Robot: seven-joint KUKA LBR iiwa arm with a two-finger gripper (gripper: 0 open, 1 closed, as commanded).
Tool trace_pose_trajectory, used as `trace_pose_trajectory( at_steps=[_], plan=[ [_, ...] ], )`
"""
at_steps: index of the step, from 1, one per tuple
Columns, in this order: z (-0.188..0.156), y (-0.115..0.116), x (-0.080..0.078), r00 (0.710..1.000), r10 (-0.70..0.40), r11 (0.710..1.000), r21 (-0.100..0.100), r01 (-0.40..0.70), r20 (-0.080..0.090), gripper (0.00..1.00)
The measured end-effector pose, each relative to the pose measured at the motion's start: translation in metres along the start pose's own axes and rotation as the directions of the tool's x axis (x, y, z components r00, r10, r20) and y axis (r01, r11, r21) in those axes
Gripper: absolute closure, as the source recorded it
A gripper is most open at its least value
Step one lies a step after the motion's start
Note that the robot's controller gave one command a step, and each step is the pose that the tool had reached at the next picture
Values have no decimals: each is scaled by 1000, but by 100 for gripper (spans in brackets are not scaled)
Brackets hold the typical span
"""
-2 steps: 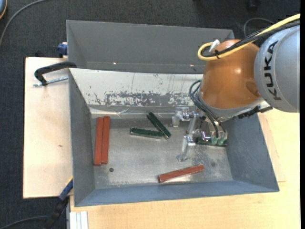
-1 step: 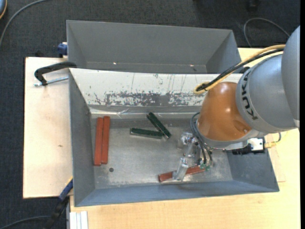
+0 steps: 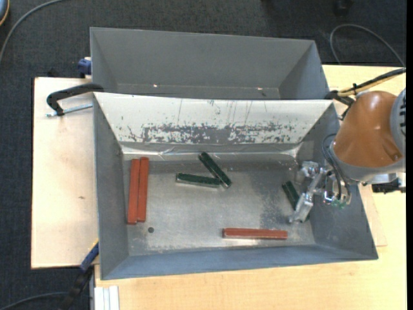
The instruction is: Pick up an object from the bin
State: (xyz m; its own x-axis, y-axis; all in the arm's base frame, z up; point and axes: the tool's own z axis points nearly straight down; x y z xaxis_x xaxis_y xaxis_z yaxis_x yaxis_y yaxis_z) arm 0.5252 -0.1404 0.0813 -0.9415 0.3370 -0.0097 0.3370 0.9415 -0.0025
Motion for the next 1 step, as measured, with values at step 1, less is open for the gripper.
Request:
trace_pose_trajectory(
  at_steps=[1],
  plan=[
    [10,-19,26,973,230,973,-5,-230,-11,0]
  ],
)
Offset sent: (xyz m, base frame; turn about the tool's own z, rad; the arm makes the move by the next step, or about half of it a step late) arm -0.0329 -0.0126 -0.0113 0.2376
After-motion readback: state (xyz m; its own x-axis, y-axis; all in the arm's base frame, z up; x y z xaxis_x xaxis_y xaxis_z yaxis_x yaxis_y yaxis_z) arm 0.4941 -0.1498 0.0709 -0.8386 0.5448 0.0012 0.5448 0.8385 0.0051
